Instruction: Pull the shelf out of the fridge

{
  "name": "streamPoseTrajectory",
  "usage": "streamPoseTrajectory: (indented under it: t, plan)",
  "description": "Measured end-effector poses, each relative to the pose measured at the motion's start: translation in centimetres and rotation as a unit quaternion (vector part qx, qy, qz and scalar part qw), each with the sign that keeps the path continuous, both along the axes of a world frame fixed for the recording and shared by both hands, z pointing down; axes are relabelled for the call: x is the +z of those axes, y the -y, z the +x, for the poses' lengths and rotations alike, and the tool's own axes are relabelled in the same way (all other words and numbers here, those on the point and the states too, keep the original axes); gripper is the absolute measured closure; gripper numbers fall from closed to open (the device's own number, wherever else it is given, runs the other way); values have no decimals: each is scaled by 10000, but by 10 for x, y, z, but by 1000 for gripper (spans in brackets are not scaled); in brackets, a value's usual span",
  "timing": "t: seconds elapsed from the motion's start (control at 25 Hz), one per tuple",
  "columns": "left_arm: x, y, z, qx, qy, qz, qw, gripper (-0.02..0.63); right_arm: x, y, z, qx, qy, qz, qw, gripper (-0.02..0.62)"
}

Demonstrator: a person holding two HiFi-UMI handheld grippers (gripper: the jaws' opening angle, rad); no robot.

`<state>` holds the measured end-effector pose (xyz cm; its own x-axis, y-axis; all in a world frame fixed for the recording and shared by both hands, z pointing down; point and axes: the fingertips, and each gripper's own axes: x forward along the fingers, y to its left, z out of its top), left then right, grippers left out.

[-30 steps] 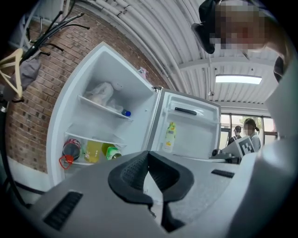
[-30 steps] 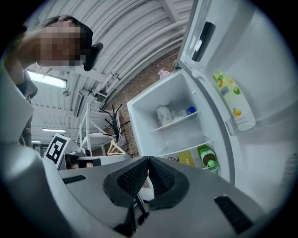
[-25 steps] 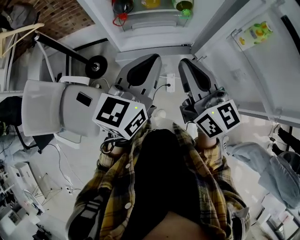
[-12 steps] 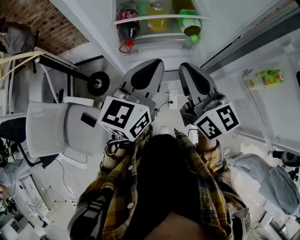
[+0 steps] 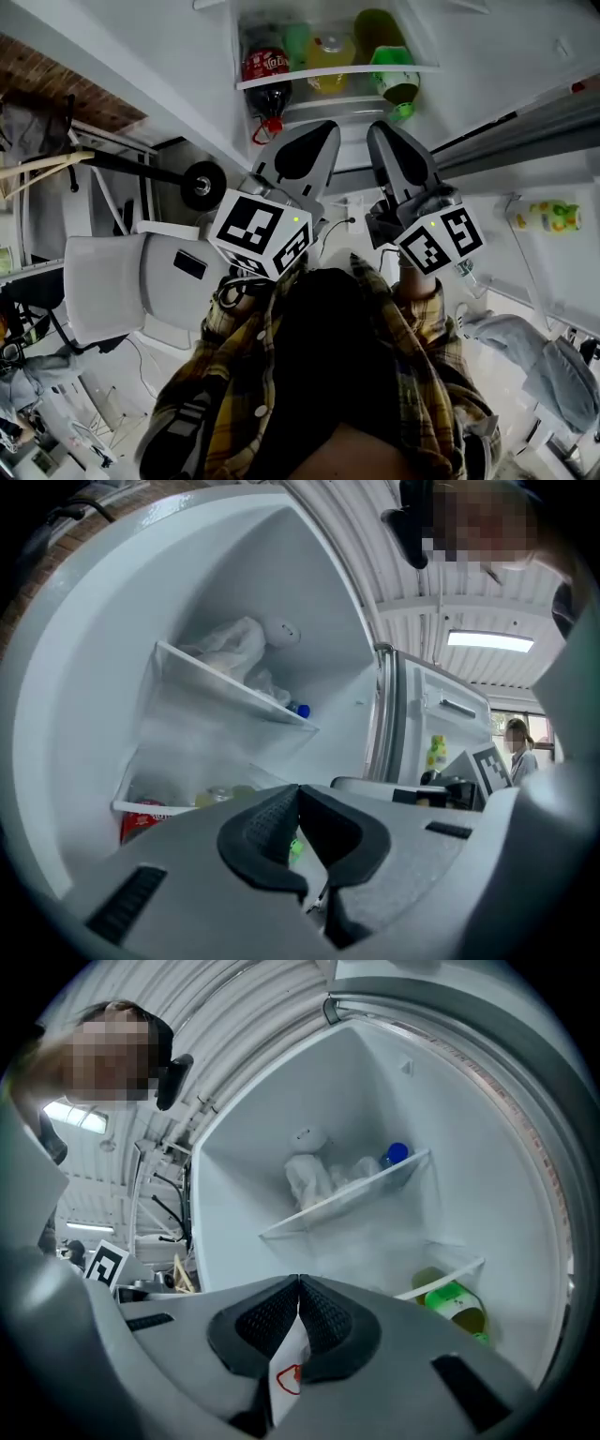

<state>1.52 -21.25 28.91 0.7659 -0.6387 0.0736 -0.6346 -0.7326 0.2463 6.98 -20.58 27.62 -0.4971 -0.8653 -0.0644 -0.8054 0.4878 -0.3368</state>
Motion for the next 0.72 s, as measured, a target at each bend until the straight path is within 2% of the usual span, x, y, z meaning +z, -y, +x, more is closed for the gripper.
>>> streamPoseTrajectory:
  t: [0.32,0.72]
  plan:
    - [6,25,11,-6,-10,-133,9999,601,9,35,12,47,86,-148,9998,577]
    - [18,51,24,-606,-228,-441,9969,601,21,62,31,-337,-1,-410,9986,575]
